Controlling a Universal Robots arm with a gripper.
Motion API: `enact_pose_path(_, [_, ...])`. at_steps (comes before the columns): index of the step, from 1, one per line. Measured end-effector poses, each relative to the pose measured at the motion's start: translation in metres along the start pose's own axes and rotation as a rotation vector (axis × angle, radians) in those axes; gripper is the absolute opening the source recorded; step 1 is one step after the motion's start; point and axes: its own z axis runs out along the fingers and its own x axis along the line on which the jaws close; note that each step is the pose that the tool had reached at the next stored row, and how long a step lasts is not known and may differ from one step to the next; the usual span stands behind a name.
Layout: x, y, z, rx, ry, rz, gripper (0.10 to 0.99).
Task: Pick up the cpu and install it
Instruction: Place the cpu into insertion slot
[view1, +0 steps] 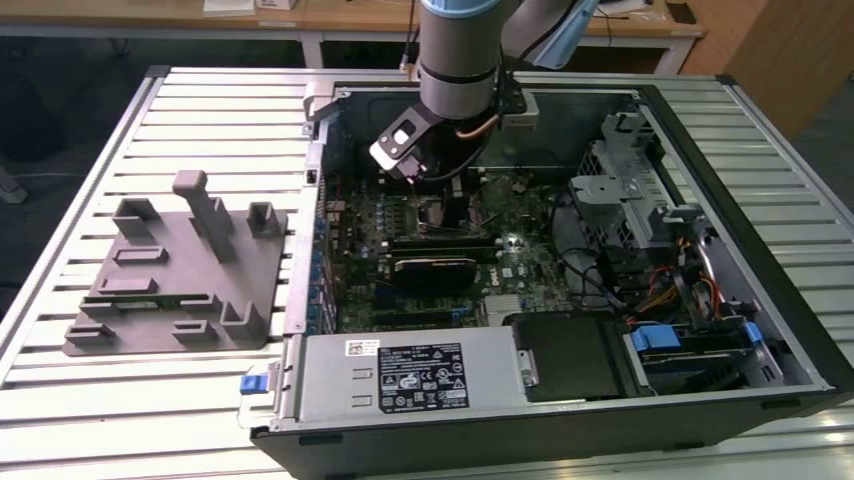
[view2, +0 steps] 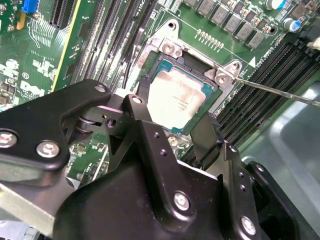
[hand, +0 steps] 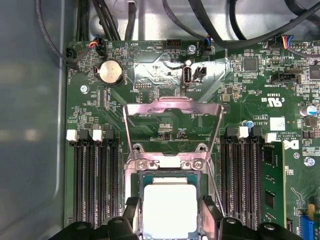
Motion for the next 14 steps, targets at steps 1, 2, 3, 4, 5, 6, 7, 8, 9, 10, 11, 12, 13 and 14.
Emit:
enact_pose_path(1, [0.0, 0.0, 0.0, 0.0, 0.0001, 0.0, 0.608])
enact_pose_path(2, [0.0, 0.0, -0.0001, 0.0, -0.0001, 0.0, 0.608])
enact_pose_path(3, [0.0, 0.0, -0.0003, 0.0, -0.0002, 0.0, 0.608])
enact_pose_path(4, [0.0, 0.0, -0.0003, 0.0, -0.0003, 0.0, 0.608])
enact_pose_path(5, [0.0, 0.0, -0.0003, 0.0, -0.0002, 0.0, 0.608])
enact_pose_path(6, [0.0, 0.0, -0.0004, 0.0, -0.0003, 0.0, 0.596])
enact_pose_path(7, [0.0, 0.0, -0.0004, 0.0, -0.0003, 0.0, 0.529])
enact_pose_path(8, [0.0, 0.0, -0.0004, 0.0, -0.0002, 0.0, 0.529])
enact_pose_path(9, [0.0, 0.0, -0.0005, 0.0, -0.0002, 0.0, 0.471])
enact_pose_path(10, [0.0, 0.0, -0.0005, 0.0, -0.0002, 0.0, 0.471])
enact_pose_path(11, [0.0, 0.0, -0.0006, 0.0, -0.0002, 0.0, 0.412])
enact_pose_path(12, [0.0, 0.0, -0.0006, 0.0, -0.0002, 0.0, 0.353])
enact_pose_path(13, [0.0, 0.0, -0.0006, 0.0, -0.0002, 0.0, 0.294])
enact_pose_path(14, [0.0, 0.0, -0.0007, 0.0, -0.0002, 0.0, 0.294])
